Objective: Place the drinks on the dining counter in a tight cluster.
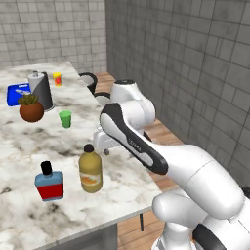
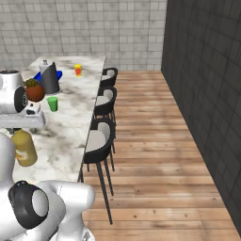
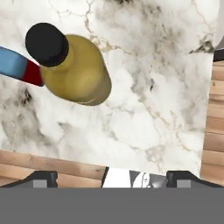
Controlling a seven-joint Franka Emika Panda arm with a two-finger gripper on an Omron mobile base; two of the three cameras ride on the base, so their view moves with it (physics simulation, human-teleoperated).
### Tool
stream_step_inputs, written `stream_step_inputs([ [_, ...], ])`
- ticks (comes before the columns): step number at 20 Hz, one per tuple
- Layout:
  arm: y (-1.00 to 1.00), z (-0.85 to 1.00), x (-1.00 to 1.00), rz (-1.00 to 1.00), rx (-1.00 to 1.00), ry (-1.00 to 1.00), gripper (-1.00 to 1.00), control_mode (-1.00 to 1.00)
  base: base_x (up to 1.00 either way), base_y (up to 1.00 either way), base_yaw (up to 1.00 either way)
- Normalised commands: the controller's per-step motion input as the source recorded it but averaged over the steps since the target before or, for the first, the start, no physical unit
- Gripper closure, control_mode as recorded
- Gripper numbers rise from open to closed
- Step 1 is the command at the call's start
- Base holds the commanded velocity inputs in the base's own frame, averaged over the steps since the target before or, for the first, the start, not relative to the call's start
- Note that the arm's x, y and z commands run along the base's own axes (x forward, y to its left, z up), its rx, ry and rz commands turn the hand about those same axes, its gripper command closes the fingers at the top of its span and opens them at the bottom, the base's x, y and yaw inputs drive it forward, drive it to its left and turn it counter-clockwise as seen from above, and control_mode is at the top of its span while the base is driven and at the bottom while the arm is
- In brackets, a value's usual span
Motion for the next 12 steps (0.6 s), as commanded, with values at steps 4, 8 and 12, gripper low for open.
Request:
stream_step_inputs([
  [4,-1.0,0.06,-0.1,-0.07,0.0,0.0,-1.0,-1.0,0.0,0.0,0.0],
  [8,-0.98,0.25,0.03,-0.03,0.0,0.0,-1.0,-1.0,0.0,0.0,0.0],
  [12,-0.83,0.29,0.24,0.0,0.0,0.03,-1.0,-1.0,0.0,0.0,0.0],
])
